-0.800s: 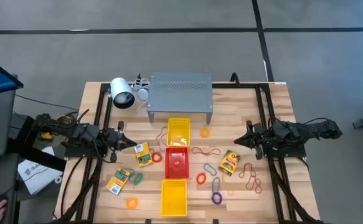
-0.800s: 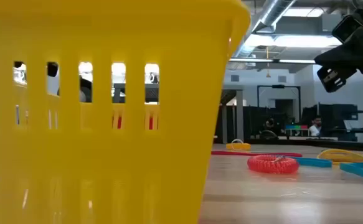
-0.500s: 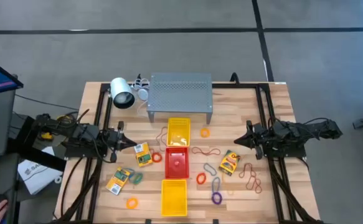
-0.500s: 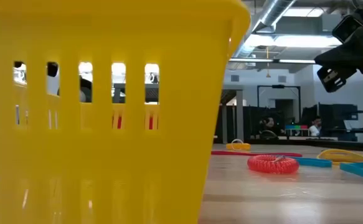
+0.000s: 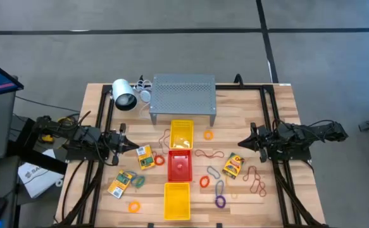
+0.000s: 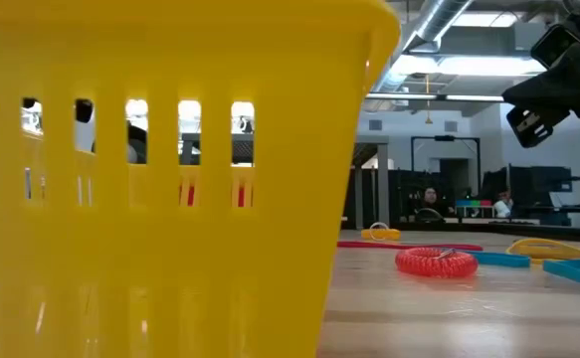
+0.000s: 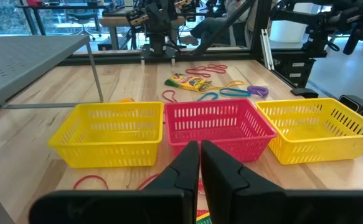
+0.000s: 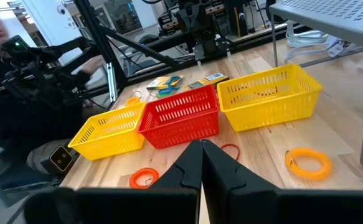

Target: Pick & Place Office Desk Supplies

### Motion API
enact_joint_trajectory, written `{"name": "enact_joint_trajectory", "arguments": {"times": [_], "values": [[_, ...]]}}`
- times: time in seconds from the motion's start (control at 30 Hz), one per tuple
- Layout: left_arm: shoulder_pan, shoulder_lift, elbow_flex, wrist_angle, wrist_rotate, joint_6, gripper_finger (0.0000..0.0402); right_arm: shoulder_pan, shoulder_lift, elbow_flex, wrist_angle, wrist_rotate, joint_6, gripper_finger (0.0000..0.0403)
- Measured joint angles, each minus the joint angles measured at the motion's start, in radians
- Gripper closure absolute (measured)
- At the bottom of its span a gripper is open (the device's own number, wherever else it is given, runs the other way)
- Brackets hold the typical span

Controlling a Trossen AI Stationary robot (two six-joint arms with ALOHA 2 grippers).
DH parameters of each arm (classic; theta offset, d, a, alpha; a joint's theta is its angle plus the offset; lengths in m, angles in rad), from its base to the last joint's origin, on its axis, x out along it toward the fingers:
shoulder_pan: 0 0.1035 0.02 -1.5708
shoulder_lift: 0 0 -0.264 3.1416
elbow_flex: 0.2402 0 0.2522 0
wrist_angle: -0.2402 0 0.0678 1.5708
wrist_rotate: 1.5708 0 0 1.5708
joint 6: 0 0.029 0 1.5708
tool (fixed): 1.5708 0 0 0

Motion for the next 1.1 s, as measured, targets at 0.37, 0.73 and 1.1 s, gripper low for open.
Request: {"name": "enact_joint_trajectory", "arguments": {"times": [0.37, 0.73, 1.1], "values": [[0.000, 0.000, 0.000, 0.000, 0.000, 0.000, 0.0389, 0.000, 0.000, 0.000, 0.000, 0.000, 0.000, 0.0403], [0.000, 0.000, 0.000, 0.000, 0.000, 0.000, 0.0389, 0.000, 0.000, 0.000, 0.000, 0.000, 0.000, 0.0403], [0.000, 0.000, 0.000, 0.124, 0.000, -0.034, 0.0389, 0.000, 0.000, 0.000, 0.000, 0.000, 0.000, 0.0403]]}}
